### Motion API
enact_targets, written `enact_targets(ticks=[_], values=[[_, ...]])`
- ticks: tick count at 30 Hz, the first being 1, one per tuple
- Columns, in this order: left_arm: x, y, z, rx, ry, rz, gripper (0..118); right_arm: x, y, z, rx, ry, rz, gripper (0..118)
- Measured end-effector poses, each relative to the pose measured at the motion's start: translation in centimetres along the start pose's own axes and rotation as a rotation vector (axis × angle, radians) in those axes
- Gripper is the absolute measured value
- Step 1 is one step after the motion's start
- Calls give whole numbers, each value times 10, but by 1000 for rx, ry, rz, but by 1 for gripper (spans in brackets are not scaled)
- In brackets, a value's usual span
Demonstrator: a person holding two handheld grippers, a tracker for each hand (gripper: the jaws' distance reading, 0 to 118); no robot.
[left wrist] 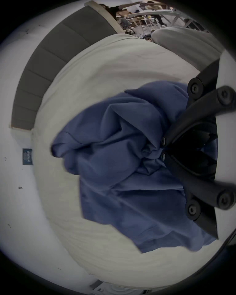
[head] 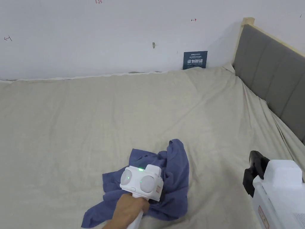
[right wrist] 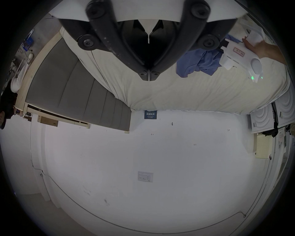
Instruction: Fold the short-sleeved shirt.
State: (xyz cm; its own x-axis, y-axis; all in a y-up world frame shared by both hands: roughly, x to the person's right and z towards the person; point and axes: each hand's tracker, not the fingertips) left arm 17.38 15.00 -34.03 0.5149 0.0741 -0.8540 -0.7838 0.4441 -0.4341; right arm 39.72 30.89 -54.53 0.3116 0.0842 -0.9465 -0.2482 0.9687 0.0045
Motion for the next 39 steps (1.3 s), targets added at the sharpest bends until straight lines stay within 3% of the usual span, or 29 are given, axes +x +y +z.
enact_targets(ticks=[2,3,6,7,10,15,19,26,28,29,31,32,36,39], values=[[-3,-3,6,63,-12,24,7,-1,0,0,0,3,4,1],[-5,-2,13,91,-23,55,26,-1,1,0,2,2,7,1],[-9,-2,41,193,-63,103,112,-2,5,-1,9,2,11,1],[-11,-2,54,246,-65,116,118,-3,7,0,14,2,8,1],[-12,-1,111,470,-13,92,118,-6,16,1,35,4,4,1],[-23,-10,204,848,145,23,114,-13,34,5,88,13,1,1],[-43,-26,253,1060,254,71,116,-19,46,7,128,22,3,1],[-92,-58,262,1145,433,185,114,-31,55,5,161,44,16,1],[-103,-68,258,1131,447,190,99,-35,56,5,164,49,15,1],[-106,-73,256,1129,457,194,85,-36,56,5,165,51,15,1],[-110,-80,254,1108,467,196,24,-39,57,5,167,56,15,1],[-113,-83,251,1091,462,193,1,-41,57,4,166,58,16,1],[-119,-86,247,1036,361,189,0,-45,57,2,161,72,24,1],[-113,-84,244,1017,409,146,0,-47,57,2,162,76,31,1]])
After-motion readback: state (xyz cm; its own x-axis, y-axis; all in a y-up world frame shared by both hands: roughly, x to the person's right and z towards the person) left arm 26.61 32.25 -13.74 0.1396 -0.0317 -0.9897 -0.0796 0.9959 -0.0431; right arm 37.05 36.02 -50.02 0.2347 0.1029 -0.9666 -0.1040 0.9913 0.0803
